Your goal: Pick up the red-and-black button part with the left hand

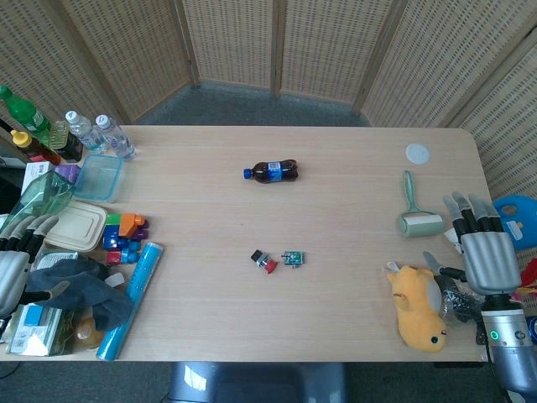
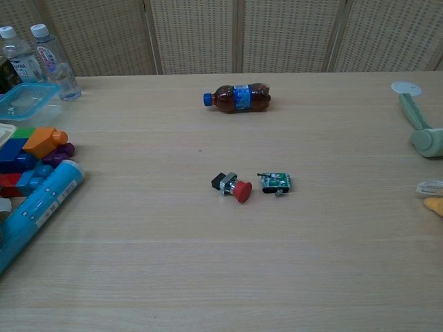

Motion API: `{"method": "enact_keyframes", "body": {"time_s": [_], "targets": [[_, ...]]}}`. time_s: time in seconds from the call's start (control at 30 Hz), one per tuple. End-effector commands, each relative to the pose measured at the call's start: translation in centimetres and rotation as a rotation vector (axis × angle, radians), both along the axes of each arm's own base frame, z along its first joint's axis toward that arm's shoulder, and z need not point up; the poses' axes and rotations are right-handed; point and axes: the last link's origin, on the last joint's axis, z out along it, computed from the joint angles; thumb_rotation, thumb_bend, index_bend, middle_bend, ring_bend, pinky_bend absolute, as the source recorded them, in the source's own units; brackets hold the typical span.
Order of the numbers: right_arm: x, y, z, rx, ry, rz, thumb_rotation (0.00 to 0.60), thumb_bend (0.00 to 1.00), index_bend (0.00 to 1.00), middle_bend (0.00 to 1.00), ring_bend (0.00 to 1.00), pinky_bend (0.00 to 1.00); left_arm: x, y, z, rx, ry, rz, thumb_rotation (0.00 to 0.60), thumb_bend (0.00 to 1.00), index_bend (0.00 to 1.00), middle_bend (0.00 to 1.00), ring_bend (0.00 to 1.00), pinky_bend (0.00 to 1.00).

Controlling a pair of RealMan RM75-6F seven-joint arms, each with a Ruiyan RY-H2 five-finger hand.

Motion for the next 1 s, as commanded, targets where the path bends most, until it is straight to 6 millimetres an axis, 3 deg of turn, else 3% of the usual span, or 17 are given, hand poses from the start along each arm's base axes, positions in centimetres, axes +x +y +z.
{"method": "enact_keyframes", "body": {"time_s": [0.03,0.5,0.73,0.9,1.0], "targets": [[0.0,0.0,0.0,0.001,-0.002,0.002,0.369,0.26,0.00,0.00,0.00,0.00,0.0,0.0,-0.1,-0.007,0.000,0.003,0.600,0.00,0.00,0.00,0.00,0.00],[0.2,0.7,0.5,-0.006,-0.038,0.019,0.365,0.26,0.00,0.00,0.00,0.00,0.8,0.4,0.2,-0.007,0.000,-0.038,0.600,0.00,0.00,0.00,0.00,0.00],[0.2,0.8,0.6,-0.004,-0.045,0.015,0.370,0.26,0.00,0.00,0.00,0.00,1.7,2.0,-0.1,-0.040,0.025,-0.100,0.600,0.00,0.00,0.00,0.00,0.00],[0.5,0.7,0.7,-0.002,-0.056,0.022,0.365,0.26,0.00,0.00,0.00,0.00,2.8,4.0,-0.8,-0.102,0.039,-0.155,0.600,0.00,0.16,0.00,0.00,0.00],[0.6,0.6,0.7,0.001,-0.061,0.023,0.365,0.26,0.00,0.00,0.00,0.00,3.7,5.4,-1.7,-0.133,0.053,-0.190,0.600,0.00,0.18,0.00,0.00,0.00]]}}
